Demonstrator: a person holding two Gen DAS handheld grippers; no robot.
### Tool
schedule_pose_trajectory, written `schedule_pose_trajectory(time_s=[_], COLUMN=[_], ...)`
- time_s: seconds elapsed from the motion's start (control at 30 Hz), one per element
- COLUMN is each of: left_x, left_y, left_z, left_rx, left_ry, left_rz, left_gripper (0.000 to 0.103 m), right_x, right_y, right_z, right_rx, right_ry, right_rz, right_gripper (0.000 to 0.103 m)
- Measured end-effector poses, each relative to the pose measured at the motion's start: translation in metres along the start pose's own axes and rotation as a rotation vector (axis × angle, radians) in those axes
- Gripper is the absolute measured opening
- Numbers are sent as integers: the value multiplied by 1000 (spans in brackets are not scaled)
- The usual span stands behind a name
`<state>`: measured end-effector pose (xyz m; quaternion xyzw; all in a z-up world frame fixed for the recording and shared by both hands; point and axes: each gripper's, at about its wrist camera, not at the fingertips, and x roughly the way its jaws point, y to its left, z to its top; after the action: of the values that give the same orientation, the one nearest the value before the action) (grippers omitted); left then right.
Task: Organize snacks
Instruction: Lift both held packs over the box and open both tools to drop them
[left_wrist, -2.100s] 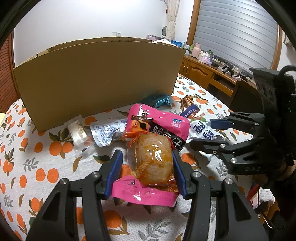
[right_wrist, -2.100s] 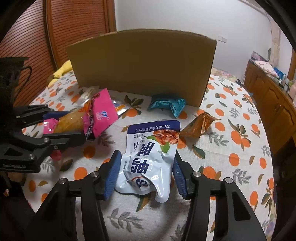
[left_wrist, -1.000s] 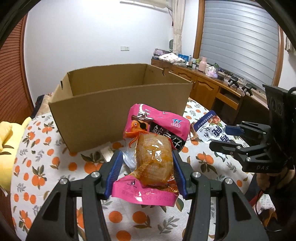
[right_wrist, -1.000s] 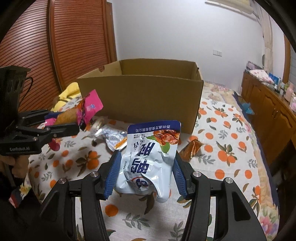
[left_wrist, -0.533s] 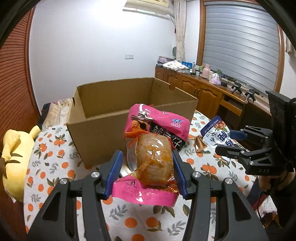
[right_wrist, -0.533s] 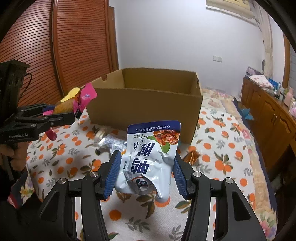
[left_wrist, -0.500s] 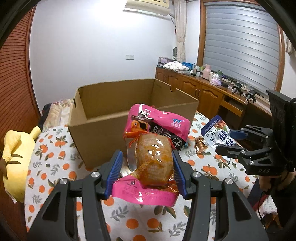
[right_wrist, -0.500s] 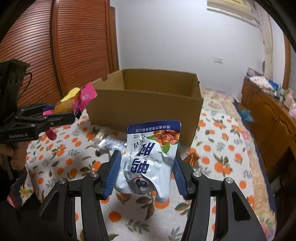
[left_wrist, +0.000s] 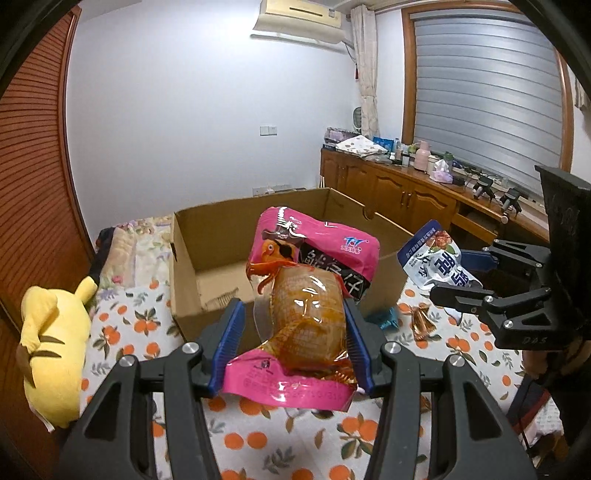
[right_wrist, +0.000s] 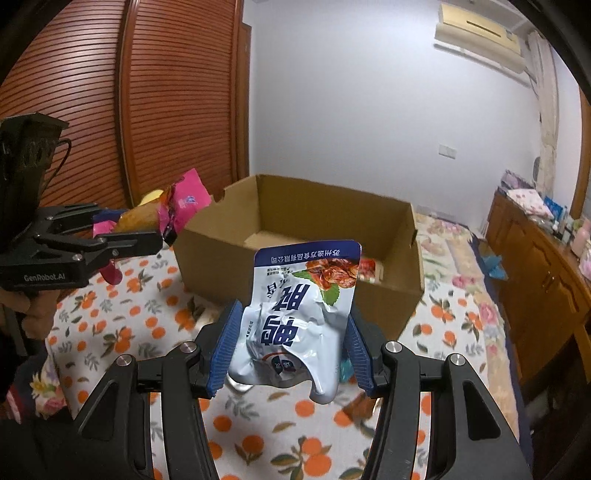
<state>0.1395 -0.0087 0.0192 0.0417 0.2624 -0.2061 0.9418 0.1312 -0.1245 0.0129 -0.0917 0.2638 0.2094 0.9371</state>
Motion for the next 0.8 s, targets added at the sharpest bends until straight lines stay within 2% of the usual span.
schedule_pose_trajectory(time_s=[0.5, 0.8], left_x=[58, 90], left_y=[27, 38], left_z=[37, 48], left_rx=[6, 2], left_ry=[17, 41], left_rz=[18, 26], left_gripper=[52, 52], right_x=[40, 73], right_y=[-27, -39], right_z=[43, 57], right_rx=[-8, -17], right_ry=[-25, -13], right_rz=[21, 37], right_gripper=[55, 55])
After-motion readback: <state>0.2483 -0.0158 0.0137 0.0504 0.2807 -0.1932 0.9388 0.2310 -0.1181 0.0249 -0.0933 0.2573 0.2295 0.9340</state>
